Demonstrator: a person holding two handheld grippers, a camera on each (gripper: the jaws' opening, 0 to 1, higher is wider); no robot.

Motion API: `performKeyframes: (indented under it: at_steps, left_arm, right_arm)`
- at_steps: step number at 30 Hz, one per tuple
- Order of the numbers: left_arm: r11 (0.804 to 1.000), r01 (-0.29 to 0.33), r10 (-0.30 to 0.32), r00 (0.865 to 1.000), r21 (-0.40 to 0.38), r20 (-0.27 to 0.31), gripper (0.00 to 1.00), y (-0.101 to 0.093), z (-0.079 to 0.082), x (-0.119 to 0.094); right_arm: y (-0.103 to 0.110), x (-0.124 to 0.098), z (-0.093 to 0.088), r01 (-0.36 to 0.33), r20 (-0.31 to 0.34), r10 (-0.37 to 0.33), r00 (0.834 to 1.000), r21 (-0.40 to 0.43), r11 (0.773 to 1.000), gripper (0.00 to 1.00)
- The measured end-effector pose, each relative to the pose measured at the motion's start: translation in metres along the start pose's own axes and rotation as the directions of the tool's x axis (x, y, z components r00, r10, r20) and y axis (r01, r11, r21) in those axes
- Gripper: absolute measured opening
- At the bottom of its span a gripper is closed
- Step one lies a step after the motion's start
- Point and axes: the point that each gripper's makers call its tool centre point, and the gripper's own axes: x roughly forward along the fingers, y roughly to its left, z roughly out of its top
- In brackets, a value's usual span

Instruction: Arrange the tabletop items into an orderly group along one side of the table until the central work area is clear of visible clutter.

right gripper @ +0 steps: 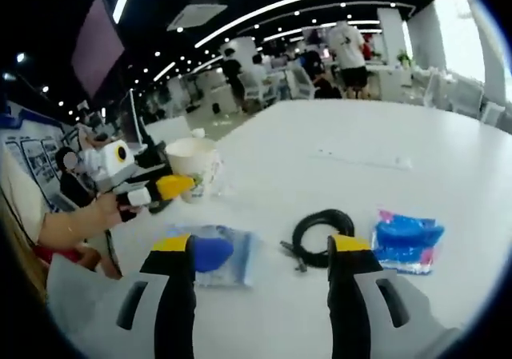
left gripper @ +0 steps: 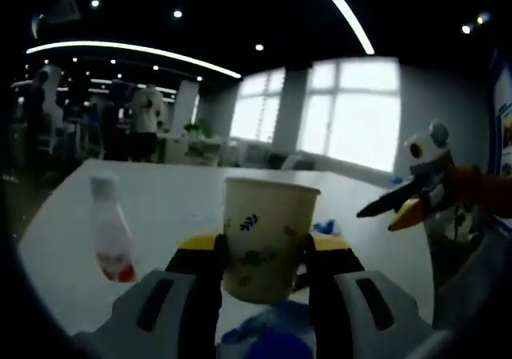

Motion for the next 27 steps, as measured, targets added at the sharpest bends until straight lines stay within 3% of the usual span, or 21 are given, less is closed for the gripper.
performKeyframes:
  at_steps: [4, 9, 13, 21, 27]
  left_arm:
    - [0.999, -0.026, 0.027, 1.000, -0.018, 0.016, 0.39, 0.013, -0.007, 0.008]
    - [0.998, -0.071, 0.070, 0.997, 0.002, 0.045, 0.39, 0.029, -0.019, 0.016]
    - [0.995, -0.102, 0.102, 0.994, -0.006, 0.030, 0.39, 0.041, -0.033, 0.021]
    - [0.991, -0.132, 0.132, 0.991, -0.016, 0.032, 0.39, 0.059, -0.053, 0.032]
    - [0.989, -0.148, 0.149, 0.988, -0.027, 0.032, 0.39, 0.066, -0.063, 0.036]
  right_arm:
    - [-0.005, 0.018, -0.011, 0.004, -0.058, -0.008, 0.998, -0.075, 0.997, 0.66]
    - [-0.012, 0.041, -0.027, -0.009, -0.115, 0.000, 0.993, -0.082, 0.997, 0.63]
    - [-0.020, 0.050, -0.032, -0.009, -0.133, -0.003, 0.991, -0.090, 0.996, 0.61]
    - [-0.040, 0.066, -0.053, -0.017, -0.241, -0.032, 0.970, -0.199, 0.980, 0.56]
    - [-0.040, 0.078, -0.063, -0.048, -0.309, -0.041, 0.950, -0.276, 0.960, 0.53]
